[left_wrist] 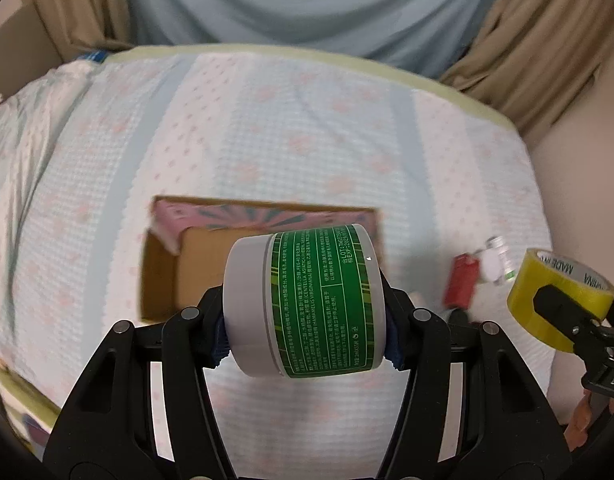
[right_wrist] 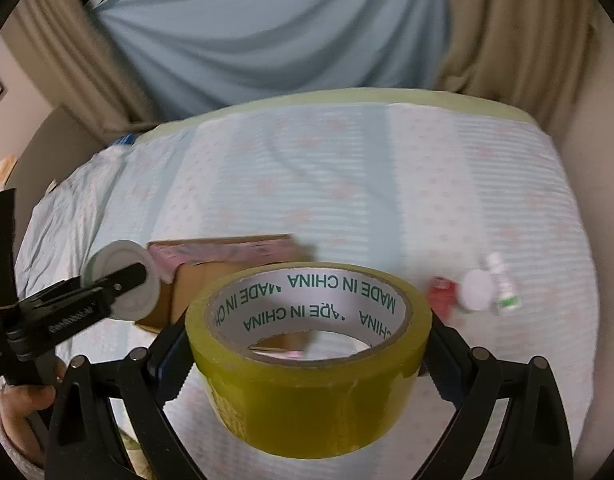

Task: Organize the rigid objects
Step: 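Carry the green jar and yellow tape over the cardboard box with both tools, then open both tools to drop the jar and tape into the box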

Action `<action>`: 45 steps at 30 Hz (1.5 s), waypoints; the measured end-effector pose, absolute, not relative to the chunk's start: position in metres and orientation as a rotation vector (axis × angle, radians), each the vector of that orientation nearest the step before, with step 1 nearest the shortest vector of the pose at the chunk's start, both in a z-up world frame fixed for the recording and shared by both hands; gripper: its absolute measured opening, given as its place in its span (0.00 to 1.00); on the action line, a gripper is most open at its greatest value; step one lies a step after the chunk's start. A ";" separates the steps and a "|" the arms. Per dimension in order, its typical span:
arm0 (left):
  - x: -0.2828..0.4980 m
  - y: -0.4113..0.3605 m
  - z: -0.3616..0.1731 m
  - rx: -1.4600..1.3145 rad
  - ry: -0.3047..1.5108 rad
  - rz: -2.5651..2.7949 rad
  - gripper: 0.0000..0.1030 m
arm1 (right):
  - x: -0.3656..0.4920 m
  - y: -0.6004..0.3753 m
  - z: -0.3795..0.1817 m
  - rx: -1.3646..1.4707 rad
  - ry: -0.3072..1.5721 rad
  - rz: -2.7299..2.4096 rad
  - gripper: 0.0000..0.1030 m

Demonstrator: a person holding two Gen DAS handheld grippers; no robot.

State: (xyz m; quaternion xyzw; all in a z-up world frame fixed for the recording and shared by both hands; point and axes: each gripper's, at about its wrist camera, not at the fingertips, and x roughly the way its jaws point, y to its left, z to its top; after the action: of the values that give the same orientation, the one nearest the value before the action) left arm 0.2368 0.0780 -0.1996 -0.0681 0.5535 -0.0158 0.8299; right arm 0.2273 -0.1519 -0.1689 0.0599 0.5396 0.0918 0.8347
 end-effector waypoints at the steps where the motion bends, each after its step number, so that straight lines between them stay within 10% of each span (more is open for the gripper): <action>1: 0.237 0.088 -0.205 -0.143 1.182 -0.032 0.52 | 0.230 -0.138 -0.174 0.120 1.150 0.207 0.93; 31: 0.322 0.162 -0.419 0.041 1.509 -0.073 0.53 | 0.295 0.022 -0.409 -0.246 1.477 0.417 0.94; 32: 0.323 0.162 -0.419 0.043 1.513 -0.084 0.54 | 0.297 0.023 -0.409 -0.253 1.475 0.413 0.94; 35: 0.326 0.163 -0.409 0.038 1.476 -0.097 0.99 | 0.298 0.021 -0.414 -0.238 1.517 0.419 0.95; 45: 0.321 0.177 -0.389 0.054 1.427 -0.078 1.00 | 0.284 0.011 -0.398 -0.209 1.485 0.374 1.00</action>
State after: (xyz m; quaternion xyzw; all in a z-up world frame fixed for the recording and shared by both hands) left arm 0.3213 0.1772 -0.3888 0.0248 0.6544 -0.0360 0.7549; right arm 0.2842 0.0106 -0.3979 -0.0946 0.6709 0.1691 0.7158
